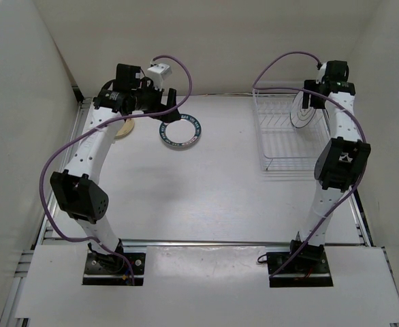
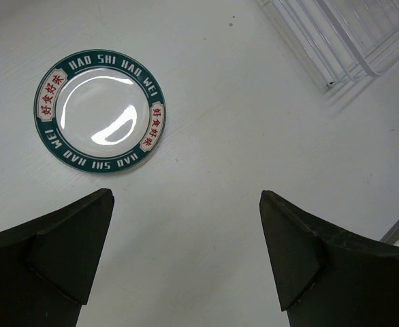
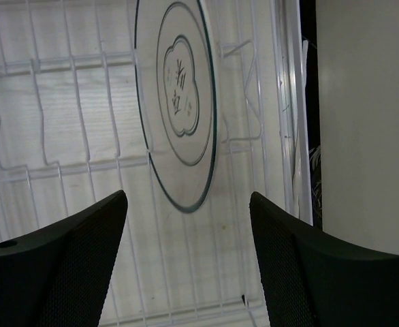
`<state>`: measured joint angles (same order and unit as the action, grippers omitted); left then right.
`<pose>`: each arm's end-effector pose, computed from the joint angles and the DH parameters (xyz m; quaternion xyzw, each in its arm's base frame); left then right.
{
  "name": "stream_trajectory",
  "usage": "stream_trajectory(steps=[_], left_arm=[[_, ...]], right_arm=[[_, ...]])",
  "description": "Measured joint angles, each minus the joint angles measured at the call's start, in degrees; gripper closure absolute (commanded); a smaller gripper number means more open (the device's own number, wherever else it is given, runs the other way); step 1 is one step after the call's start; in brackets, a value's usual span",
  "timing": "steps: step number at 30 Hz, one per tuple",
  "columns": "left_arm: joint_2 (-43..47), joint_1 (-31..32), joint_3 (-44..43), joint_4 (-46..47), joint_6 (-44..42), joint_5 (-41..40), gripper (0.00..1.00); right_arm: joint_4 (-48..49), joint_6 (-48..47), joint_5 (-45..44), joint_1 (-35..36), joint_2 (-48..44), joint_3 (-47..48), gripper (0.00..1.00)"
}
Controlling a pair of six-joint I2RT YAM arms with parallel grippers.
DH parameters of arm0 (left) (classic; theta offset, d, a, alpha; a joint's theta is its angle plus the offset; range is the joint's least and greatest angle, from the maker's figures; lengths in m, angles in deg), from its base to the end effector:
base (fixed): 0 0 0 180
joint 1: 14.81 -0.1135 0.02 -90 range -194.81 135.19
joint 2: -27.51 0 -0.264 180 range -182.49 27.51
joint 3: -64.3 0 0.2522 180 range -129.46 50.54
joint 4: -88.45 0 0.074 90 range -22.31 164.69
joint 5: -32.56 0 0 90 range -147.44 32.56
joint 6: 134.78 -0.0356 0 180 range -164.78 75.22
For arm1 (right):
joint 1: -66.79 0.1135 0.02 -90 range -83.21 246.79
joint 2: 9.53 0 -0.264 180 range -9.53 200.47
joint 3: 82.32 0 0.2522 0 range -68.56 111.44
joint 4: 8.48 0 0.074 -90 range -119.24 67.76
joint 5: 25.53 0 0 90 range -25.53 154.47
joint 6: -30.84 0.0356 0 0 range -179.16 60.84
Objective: Unload the plates from the dish rack
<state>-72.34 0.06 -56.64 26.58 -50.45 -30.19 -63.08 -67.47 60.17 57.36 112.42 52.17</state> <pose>0.3635 -0.1134 0.3954 0.2541 0.8519 -0.2459 0.3862 0.4802 -0.0825 0.3189 0.0242 0.9129 -0.0965 0.3958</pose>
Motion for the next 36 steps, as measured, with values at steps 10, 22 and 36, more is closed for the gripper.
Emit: stream_trajectory(steps=[10, 22, 36], left_arm=[[0.07, 0.00, 3.17, -1.36, -1.18, 0.66, 0.01], [0.07, 0.00, 3.19, -1.46, -1.40, 0.79, 0.01], [-0.04, 0.00, 3.19, -1.60, -1.38, 4.11, 0.01]], right_arm=[[1.29, 0.76, -1.60, -0.35, 7.69, 6.73, 0.50], [1.33, 1.01, -2.80, -0.63, 10.38, 10.73, 1.00], [2.03, 0.79, -13.75, 4.04, 6.49, 9.62, 1.00]])
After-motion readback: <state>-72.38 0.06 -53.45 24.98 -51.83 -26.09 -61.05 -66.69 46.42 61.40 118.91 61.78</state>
